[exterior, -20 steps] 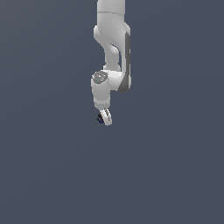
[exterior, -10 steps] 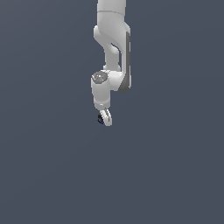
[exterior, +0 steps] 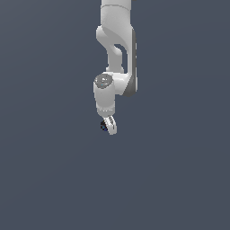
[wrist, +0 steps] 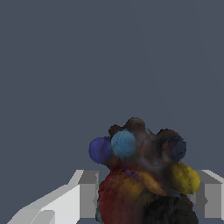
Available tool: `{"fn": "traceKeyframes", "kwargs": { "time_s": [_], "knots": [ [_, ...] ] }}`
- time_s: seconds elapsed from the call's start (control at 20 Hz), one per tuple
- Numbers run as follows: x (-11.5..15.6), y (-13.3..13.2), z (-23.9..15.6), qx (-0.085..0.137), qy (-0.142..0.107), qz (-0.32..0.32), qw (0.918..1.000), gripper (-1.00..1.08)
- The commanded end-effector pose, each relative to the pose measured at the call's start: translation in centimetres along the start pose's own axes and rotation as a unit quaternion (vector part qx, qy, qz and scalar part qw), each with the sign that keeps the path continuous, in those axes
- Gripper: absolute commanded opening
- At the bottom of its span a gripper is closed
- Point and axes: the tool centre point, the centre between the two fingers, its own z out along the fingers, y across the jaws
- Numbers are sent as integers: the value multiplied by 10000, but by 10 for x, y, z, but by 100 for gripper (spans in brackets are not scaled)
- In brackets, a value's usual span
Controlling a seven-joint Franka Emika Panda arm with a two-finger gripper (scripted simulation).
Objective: Pick up the object and move it to a goal position.
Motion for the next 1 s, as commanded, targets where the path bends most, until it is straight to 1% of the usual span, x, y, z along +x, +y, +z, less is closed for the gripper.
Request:
{"fn": "traceKeyframes", "kwargs": {
  "time_s": [0.0, 0.5, 0.95],
  "knots": [
    [3, -16, -10, 2, 5, 0, 10000, -100],
    [16, -83, -46, -10, 3, -2, 10000, -100],
    [25, -134, -72, -16, -4, -4, 10000, -100]
  ]
}}
